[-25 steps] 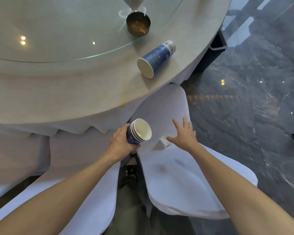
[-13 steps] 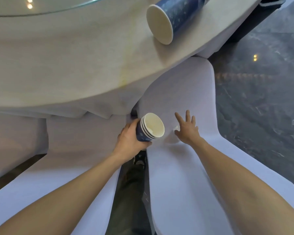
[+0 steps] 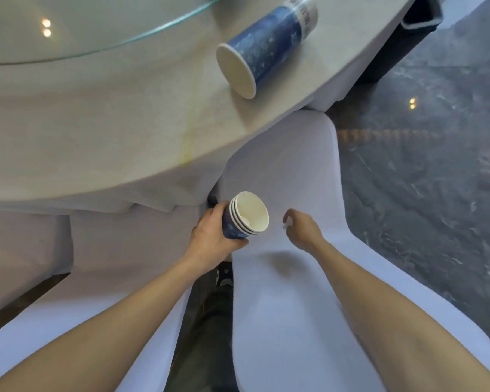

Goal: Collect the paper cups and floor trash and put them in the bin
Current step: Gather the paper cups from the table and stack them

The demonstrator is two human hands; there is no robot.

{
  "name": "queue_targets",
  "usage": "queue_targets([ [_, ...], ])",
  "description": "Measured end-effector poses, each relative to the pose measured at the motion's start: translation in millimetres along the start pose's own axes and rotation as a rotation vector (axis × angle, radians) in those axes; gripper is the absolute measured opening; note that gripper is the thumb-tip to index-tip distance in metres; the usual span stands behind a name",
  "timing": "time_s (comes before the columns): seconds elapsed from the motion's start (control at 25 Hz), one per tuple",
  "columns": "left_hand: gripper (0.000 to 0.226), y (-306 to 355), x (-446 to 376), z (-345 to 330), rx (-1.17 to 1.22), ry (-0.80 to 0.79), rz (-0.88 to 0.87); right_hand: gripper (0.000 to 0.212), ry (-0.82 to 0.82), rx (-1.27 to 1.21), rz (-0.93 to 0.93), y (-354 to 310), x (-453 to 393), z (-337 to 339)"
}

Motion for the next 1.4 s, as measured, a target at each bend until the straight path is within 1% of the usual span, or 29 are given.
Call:
queue_targets([
  [0.12,0.091,37.9,13.9,23.6,0.005,0.019,-0.04,0.02,0.202,-0.358,0.025,-44.1,44.0,70.9],
  [0.24,0.091,71.2,28.9,45.4,0.029,0.062,-0.085,0.009,0.302,-0.617,0.167,-91.4,95.1,131.0],
  [0.36,0.086,103.5,45.8,67.9,0.071,0.089,-0.14,0.007,0.337,-0.697,0.356,-140.6,147.8,176.2],
  [0.48,0.091,125.6,62.1,87.6,0.118,0.131,-0.198,0.007,0.329,-0.744,0.485,-178.1,187.2,196.4],
  [0.56,0.092,134.9,71.6,100.2,0.142,0.16,-0.218,0.01,0.372,-0.686,0.535,-197.6,205.3,202.7],
  [0.68,0.083,143.6,84.4,117.4,0.165,0.194,-0.242,0.011,0.452,-0.417,0.612,-221.7,226.2,200.2],
  [0.84,0.078,136.4,93.7,135.1,0.159,0.235,-0.227,0.011,0.409,-0.173,0.713,-248.7,238.8,180.2],
  [0.96,0.077,125.5,96.8,148.4,0.166,0.274,-0.211,0.019,0.409,0.008,0.719,-265.3,238.4,167.3],
  [1.12,0.078,110.9,97.8,161.2,0.199,0.322,-0.18,0.036,0.32,0.063,0.701,-279.3,234.7,152.6],
  [1.32,0.08,98.5,90.3,167.0,0.238,0.355,-0.147,0.045,0.18,0.277,0.721,-301.0,240.9,140.1],
  [1.4,0.082,96.7,85.6,168.4,0.227,0.357,-0.149,0.048,0.105,0.287,0.692,-302.8,237.6,135.5],
])
Point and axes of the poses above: each hand's wrist, its own x-axis away from the middle knuckle, its own z-axis out of the back of the hand, y = z × x, the point moved 7 cm from there along -x, towards the middle knuckle, and after that the axes turned 7 degrees about -x, right-handed, at the moved point
